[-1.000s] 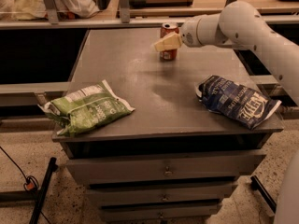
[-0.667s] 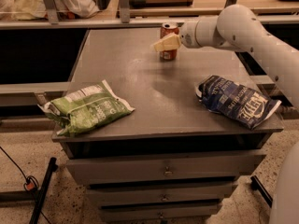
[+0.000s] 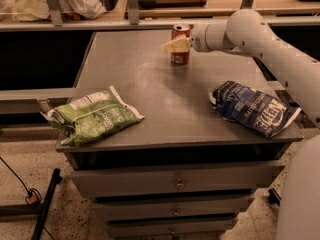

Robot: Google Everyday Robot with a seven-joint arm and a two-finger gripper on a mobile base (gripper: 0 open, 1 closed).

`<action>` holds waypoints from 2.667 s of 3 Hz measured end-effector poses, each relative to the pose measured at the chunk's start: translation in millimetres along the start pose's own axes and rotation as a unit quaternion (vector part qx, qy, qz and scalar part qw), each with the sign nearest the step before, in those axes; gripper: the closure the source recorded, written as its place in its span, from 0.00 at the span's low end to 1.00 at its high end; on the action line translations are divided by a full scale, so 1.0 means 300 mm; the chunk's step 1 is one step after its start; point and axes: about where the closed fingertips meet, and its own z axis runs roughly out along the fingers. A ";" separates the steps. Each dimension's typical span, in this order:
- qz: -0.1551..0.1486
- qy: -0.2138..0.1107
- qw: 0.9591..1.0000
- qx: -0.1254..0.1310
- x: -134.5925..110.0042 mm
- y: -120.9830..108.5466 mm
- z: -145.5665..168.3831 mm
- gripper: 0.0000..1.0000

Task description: Move coke can near green jalapeno chip bag

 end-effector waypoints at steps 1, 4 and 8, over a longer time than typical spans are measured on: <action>0.003 0.005 1.000 0.011 0.008 -0.031 0.002 0.39; 0.000 -0.039 0.997 -0.065 -0.143 0.091 -0.093 1.00; -0.025 -0.053 0.980 -0.188 -0.160 0.615 -0.153 1.00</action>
Offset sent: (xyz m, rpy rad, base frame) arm -0.0017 -0.0194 0.0259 0.0288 0.0022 0.0106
